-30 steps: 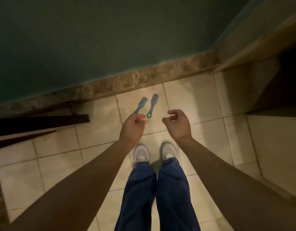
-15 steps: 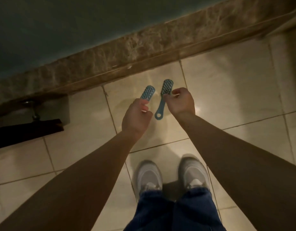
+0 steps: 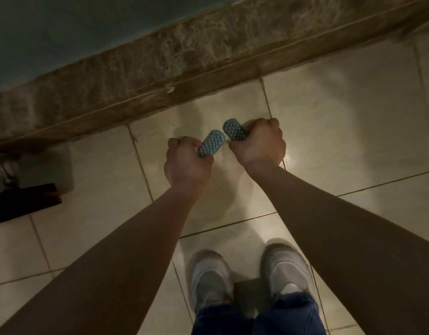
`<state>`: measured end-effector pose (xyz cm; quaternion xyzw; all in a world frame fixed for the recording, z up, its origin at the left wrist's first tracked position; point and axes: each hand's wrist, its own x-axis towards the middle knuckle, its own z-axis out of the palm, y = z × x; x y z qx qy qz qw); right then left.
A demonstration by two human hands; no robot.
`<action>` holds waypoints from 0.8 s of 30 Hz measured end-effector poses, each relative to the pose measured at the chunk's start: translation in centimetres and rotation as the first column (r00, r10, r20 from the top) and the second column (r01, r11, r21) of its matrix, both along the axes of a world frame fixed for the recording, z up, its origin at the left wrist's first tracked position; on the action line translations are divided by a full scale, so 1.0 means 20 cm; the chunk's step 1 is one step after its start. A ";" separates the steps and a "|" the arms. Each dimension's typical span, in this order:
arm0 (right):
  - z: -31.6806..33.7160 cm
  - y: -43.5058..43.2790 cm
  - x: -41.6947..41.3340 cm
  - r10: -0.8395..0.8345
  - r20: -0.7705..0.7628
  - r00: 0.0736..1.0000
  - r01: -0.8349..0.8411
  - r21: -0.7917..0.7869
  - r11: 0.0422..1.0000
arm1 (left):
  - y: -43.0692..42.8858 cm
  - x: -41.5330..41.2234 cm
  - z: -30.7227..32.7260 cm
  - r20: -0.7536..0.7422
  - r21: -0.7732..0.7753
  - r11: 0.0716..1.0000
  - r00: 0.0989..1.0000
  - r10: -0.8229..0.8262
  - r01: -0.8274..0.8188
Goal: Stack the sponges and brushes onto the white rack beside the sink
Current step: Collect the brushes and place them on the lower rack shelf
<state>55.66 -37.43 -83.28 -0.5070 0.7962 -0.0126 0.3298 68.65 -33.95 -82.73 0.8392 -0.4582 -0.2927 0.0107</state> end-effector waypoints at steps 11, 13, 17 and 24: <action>0.19 0.20 -0.06 -0.191 0.349 0.917 0.181 0.062 0.981 | 0.08 -0.10 0.18 -0.227 0.072 0.991 0.966 0.125 -0.111; 0.32 0.26 -0.10 -0.294 0.411 0.863 0.254 0.151 0.955 | 0.11 -0.12 0.28 -0.301 0.104 0.986 0.941 0.157 -0.131; 0.65 0.39 -0.19 -0.505 0.481 0.717 0.389 0.325 0.862 | 0.20 -0.19 0.57 -0.364 0.115 0.982 0.913 0.184 -0.152; 1.41 0.49 -0.33 -0.634 0.533 0.561 0.438 0.459 0.773 | 0.34 -0.33 1.27 -0.479 0.122 0.977 0.851 0.214 -0.177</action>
